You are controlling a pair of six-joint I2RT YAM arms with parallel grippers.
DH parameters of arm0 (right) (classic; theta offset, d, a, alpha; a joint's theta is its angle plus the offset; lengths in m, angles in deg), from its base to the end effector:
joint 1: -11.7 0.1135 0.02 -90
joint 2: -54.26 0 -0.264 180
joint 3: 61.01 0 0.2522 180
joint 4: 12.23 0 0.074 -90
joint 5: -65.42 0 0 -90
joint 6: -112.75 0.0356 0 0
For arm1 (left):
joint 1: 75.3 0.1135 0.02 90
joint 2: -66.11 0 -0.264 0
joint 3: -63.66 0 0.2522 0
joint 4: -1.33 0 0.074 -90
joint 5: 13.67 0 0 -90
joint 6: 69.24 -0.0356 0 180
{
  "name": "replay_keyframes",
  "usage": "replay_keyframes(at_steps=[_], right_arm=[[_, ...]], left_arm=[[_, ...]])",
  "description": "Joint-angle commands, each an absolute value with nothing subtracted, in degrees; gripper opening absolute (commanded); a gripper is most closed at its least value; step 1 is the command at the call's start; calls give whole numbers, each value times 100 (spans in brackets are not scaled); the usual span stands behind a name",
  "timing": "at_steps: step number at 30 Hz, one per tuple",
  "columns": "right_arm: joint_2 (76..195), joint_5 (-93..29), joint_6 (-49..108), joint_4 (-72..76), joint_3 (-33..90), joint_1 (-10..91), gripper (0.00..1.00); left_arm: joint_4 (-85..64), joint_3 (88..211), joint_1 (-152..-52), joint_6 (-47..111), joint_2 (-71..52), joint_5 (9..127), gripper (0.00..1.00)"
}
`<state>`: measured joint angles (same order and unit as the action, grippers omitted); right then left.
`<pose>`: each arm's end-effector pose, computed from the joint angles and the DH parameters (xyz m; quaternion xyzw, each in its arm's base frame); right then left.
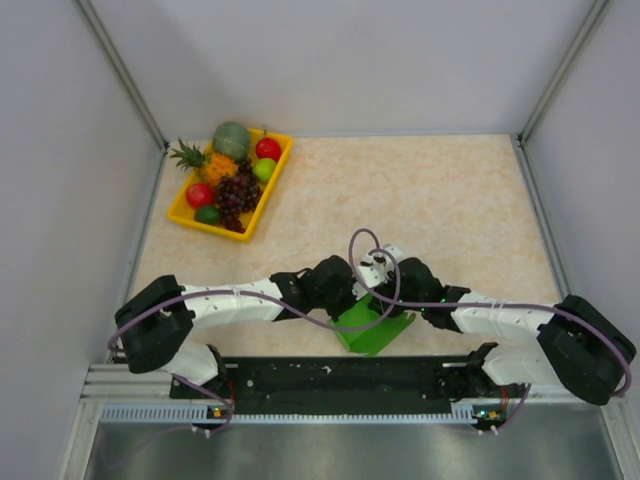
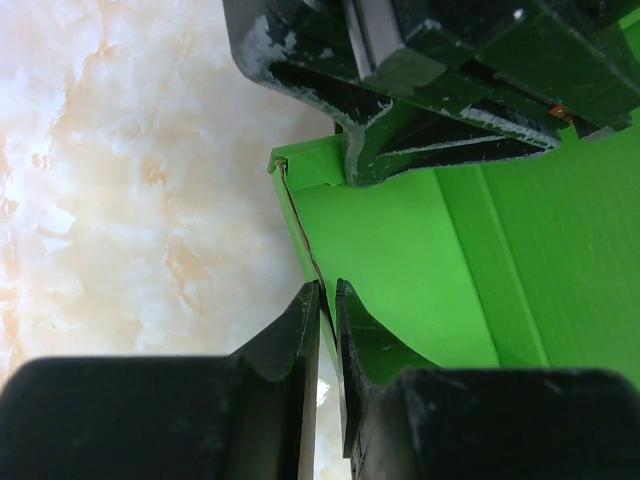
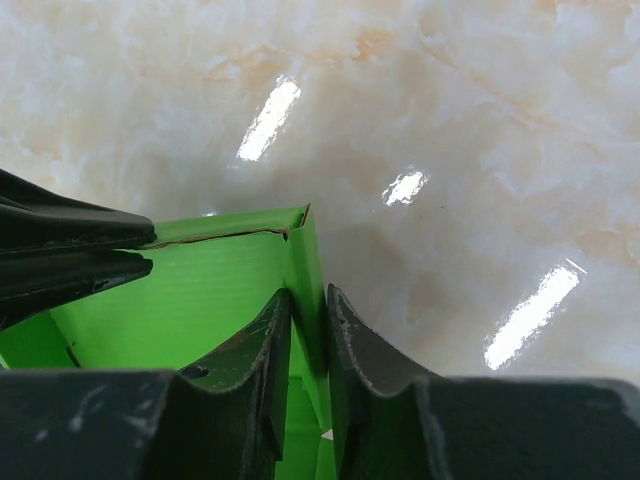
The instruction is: Fold the paper box
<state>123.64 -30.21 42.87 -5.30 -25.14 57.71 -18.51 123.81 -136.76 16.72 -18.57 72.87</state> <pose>0.1507 0.1611 0.1504 -0.2232 0.8792 0.2658 0.3265 0.1430 -0.2674 0.1951 0.5083 0.7686 -0.2106 0.3266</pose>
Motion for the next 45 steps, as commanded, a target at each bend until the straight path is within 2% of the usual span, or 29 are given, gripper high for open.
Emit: replay_keyframes(at_steps=[1,4,6,7,10,18,21,26,29,33,35,40,41,45], right_arm=[[12571,-2855,4165,-700,-2168,5897,17],[12782,-2583,4060,-603,-2063,6064,14],[12983,-2250,3989,-507,-2010,6205,3],[13010,-2021,3946,-524,-1992,6275,0],[12766,-1922,3823,-962,-2281,6285,0],[11781,-2388,3182,-1850,-2966,6206,0],[11263,-2597,2839,-2482,-3387,6171,0],[10753,-2757,2653,-2361,-3442,5898,0],[10612,-3055,2732,-2396,-3477,5784,0],[10296,-3415,2715,-2572,-3609,5793,0],[10277,-3547,2636,-2502,-3548,5775,0],[10234,-3741,2521,-2545,-3398,5775,0],[10225,-3759,2504,-2545,-3372,5775,0],[10260,-3847,2477,-2633,-3292,5766,0]], left_arm=[[-988,12260,-13753,1838,-1598,6912,15],[-760,12119,-13744,1908,-1501,7044,17],[-733,12119,-13744,2031,-1501,7036,20],[-768,12145,-13709,2067,-1484,7010,24],[-917,12215,-13455,2532,-1230,6888,38],[-1416,11549,-12655,2901,545,6429,50],[-1558,11189,-12279,3322,1213,6509,59],[-1568,10775,-11556,3947,1837,5858,59],[-1375,10563,-11503,3991,1927,5727,63],[-953,10729,-11188,4421,1479,4893,70],[-602,10817,-11064,4694,1129,4217,81],[102,11133,-10835,5143,329,2986,80],[198,11221,-10835,5143,214,2479,74],[795,11205,-10853,5503,-59,2088,58]])
